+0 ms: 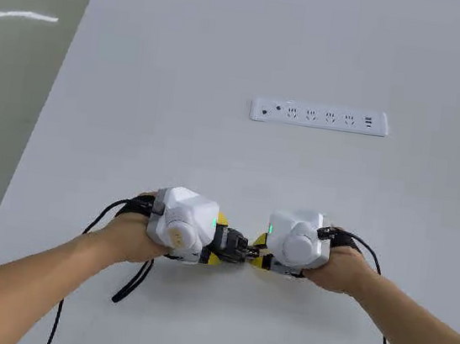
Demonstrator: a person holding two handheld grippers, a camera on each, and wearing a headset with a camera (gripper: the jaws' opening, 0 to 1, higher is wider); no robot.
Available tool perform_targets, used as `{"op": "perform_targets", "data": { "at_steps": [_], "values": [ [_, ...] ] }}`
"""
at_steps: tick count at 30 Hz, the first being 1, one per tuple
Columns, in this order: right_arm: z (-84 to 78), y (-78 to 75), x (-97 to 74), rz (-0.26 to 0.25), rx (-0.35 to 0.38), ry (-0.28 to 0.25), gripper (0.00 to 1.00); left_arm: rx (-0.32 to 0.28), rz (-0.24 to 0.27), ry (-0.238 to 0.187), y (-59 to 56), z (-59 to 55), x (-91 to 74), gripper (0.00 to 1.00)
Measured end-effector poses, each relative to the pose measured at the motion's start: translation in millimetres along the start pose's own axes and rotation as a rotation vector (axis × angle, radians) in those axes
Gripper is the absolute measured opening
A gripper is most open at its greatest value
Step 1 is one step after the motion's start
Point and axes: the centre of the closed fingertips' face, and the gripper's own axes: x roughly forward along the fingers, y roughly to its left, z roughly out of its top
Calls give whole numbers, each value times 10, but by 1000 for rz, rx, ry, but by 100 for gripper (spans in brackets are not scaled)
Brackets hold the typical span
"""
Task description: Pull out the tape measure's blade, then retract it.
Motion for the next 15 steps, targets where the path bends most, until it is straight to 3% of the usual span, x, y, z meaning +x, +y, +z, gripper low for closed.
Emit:
{"op": "perform_targets", "data": {
  "at_steps": [15],
  "values": [
    [-128, 8, -85, -6, 2, 14, 13, -7, -3, 5, 2, -3, 5, 32]
  ]
}}
